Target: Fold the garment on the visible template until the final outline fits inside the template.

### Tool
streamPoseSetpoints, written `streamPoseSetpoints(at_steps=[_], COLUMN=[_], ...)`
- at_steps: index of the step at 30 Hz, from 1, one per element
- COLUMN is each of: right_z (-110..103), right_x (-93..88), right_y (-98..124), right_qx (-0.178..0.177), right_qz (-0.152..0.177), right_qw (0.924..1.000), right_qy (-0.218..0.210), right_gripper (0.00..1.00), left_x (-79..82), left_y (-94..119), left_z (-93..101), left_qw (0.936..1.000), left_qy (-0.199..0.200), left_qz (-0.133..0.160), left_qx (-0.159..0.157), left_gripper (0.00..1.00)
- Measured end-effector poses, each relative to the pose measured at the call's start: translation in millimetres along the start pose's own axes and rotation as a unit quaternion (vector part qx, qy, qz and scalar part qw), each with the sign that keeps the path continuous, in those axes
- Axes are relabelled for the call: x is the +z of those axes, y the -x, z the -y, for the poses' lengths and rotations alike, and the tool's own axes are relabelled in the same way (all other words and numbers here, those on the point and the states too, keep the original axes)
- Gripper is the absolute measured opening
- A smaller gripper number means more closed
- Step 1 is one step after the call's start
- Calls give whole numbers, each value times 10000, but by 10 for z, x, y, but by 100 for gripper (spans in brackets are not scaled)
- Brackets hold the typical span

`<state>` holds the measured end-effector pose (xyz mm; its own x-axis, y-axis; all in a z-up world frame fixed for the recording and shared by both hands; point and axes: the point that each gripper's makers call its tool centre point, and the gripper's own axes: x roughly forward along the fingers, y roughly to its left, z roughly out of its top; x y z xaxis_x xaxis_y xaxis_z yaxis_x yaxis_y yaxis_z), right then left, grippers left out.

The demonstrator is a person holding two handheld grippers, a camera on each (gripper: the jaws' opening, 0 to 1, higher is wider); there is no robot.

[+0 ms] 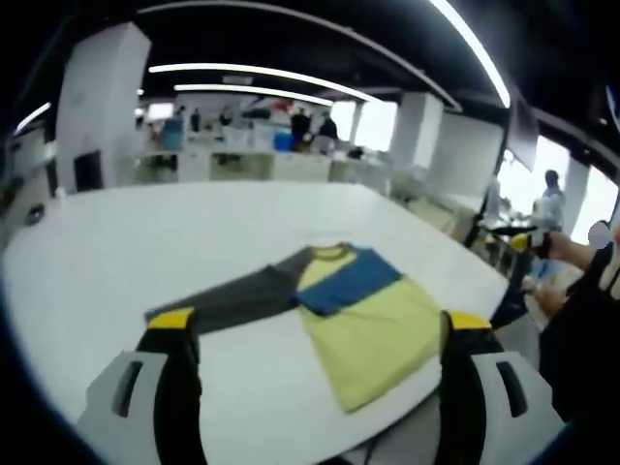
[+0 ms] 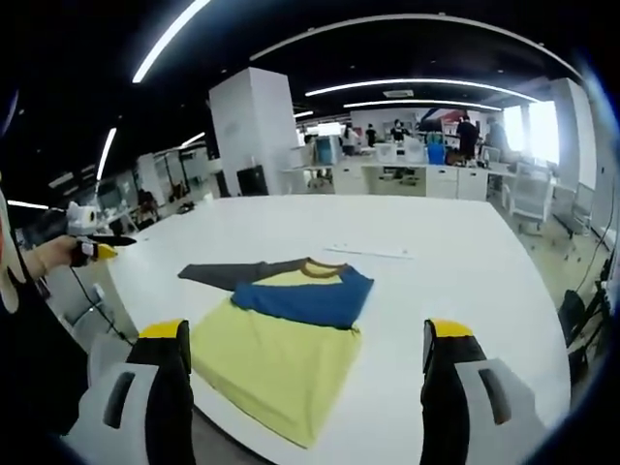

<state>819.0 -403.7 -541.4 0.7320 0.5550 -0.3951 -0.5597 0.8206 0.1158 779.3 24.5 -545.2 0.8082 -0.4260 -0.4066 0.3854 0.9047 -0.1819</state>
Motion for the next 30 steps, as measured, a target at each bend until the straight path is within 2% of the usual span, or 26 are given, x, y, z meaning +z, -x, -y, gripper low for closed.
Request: streamPoseSetpoints(at_steps=[9,14,21,25,30], right_z=[22,27,58,73,101], right_x=[-71,-102,-126,-147,-219], right_y=[-135,-235,-382,-439,-512], right_qx=[-24,-6,3,-12,-49], right_qz=[-133,-223,-289,-324,-384], right_qw=[9999,9997,9995,9993,9989], right_qy=[-77,-104,-156,-178,-256], right_gripper=[100,100,100,100,100], left_x=[-71,3,-172,-192,-218], left_y=[-183,-280,-447,-526,-631], left_z=[-373,-599,-933,-1092,-1301], left_qw=[9997,9986,9975,9958,9952], left_qy=[220,485,571,786,796], left_qz=[-129,141,-127,-125,-202], left_qx=[65,134,405,460,539], left_gripper=[98,93,92,91,87])
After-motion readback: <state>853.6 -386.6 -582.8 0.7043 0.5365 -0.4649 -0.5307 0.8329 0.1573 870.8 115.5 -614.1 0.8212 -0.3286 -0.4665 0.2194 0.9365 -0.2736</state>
